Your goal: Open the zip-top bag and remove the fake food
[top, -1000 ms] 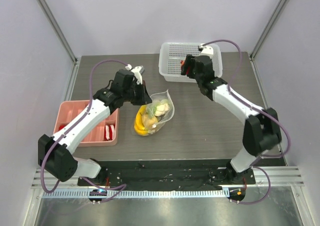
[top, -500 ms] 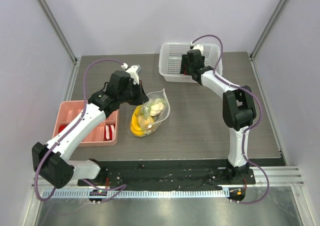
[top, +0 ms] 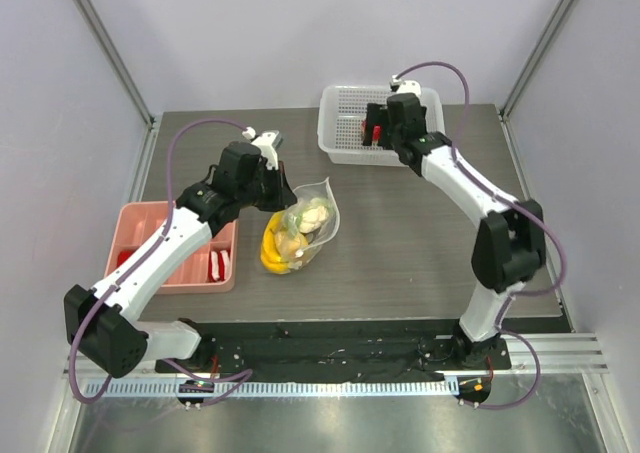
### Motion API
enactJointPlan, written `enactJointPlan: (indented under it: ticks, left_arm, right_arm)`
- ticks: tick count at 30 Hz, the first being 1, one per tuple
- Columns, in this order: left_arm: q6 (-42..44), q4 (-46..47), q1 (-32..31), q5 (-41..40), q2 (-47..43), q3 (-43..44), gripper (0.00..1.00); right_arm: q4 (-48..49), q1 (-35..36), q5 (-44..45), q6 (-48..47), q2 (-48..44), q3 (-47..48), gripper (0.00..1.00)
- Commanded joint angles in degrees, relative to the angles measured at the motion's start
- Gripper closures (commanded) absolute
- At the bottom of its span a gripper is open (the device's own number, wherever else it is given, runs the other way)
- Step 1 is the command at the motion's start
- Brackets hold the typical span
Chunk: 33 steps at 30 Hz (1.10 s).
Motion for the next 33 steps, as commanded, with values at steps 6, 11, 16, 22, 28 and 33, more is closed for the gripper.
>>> enactJointPlan:
  ticks: [6, 11, 16, 22, 28, 33]
  left_arm:
    - [0.9, 1.7, 0.3, -0.7, -0.9, -0.1, 1.00]
    - [0.5, 2.8, 0.3, 0.1, -0.9, -0.8, 1.00]
    - [0.4, 2.3, 0.3, 0.5, 0.1, -0.6, 1.00]
    - [0.4, 2.5, 0.3, 0.8, 0.4, -0.8, 1.00]
    - [0.2, 2.8, 0.3, 1.9, 0.6, -0.8, 1.00]
    - [0.3, 2.9, 0.3, 1.1, -0.2, -1.1, 1.00]
  right_arm:
    - [6.8, 13.4, -11.9, 9.6, -27.4, -26.2, 0.25]
    - [20.8, 18.1, -21.3, 18.0, -34.1, -39.5, 0.45]
    - [20.2, 20.2, -22.4, 18.3, -32.7, -38.2, 0.73]
    - [15.3, 26.4, -9.7, 14.3, -33.8, -36.6, 0.71]
    - [16.1, 26.7, -14.1, 17.9, -26.2, -33.6, 0.69]
    - [26.0, 26.7, -14.2, 24.4, -23.3, -37.9, 0.68]
